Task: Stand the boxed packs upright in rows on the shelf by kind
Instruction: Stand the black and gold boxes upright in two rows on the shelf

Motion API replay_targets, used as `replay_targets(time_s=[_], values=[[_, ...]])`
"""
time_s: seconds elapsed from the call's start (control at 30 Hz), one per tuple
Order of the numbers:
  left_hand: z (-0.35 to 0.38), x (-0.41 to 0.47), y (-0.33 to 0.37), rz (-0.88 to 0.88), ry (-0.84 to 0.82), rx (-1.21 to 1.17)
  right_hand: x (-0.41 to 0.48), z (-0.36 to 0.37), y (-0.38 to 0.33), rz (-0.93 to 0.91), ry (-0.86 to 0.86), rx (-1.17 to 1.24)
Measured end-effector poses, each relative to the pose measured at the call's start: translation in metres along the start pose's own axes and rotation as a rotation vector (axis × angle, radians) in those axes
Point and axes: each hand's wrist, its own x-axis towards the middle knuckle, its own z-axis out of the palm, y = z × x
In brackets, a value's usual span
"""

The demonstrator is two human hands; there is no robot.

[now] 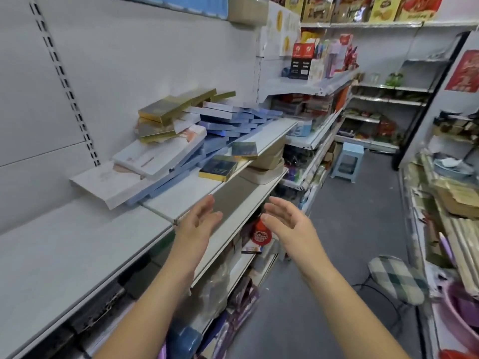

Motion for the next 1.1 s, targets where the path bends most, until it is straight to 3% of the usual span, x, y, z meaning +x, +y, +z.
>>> replay_targets(time_s=[0.37, 0.6, 0.7, 0.83, 1.0, 1.1], values=[[0.093, 0.112, 0.01, 0.01, 0.252, 0.265, 0.188, -0.082, 0.036, 0.013, -0.222, 0.007], [0.09, 0.17, 0.016, -0.024, 0.398, 0.396, 0.279, -0.073, 0.043, 0.029, -0.324, -0.017], [0.077, 0.198, 0.013, -0.041, 0.383, 0.498, 0.314, -0.06, 0.044, 0.023, -0.323, -0.078], [0.053, 0.226, 0.005, -0.062, 0.306, 0.728, 0.351, -0.041, 0.04, 0.006, -0.314, -0.324], [0.044, 0.242, -0.001, -0.139, 0.259, 1.016, 0.394, -0.017, 0.032, -0.165, -0.231, -0.796], [0.046, 0.252, 0.004, -0.167, 0.226, 1.161, 0.406, -0.003, 0.042, -0.14, -0.237, -1.042]])
